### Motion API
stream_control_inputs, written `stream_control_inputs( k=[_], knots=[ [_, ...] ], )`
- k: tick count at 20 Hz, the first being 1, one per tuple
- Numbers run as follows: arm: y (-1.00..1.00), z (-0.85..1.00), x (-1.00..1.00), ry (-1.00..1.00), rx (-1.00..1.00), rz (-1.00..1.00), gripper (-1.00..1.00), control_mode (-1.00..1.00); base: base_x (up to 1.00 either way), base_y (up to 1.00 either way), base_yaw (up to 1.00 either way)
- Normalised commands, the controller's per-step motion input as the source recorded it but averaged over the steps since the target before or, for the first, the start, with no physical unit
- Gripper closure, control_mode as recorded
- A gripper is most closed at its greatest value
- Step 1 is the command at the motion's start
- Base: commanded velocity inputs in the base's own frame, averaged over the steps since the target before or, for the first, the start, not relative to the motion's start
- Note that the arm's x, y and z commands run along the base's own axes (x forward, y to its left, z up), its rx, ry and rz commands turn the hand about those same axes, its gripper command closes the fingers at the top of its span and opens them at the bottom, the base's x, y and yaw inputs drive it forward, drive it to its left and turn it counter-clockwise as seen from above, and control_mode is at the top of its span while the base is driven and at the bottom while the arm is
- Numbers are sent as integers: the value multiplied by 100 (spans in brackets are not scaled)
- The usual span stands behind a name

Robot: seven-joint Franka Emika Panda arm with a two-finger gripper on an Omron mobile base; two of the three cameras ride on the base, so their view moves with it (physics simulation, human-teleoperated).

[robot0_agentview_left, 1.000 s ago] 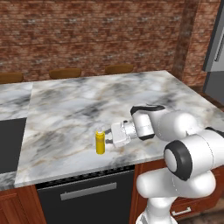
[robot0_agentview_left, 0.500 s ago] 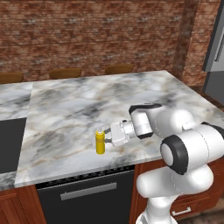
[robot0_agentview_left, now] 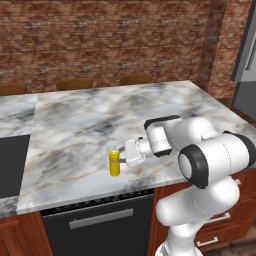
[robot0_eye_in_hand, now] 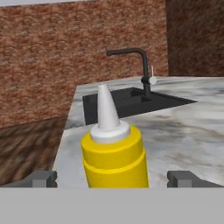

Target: Place the ketchup and mustard from the counter to the top shelf of the fridge. If the existing items in the fridge are on the top shelf, move them to other shelves.

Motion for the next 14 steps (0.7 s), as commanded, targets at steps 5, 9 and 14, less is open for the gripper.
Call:
stream_control_inputs(
  k=[5,9,14],
  knots=[
    [14,-11,12,0,0,0,-100,-100,0,0,0],
    [13,-8,8,0,0,0,-100,-100,0,0,0],
    [15,-8,7,0,0,0,-100,-100,0,0,0]
  ],
)
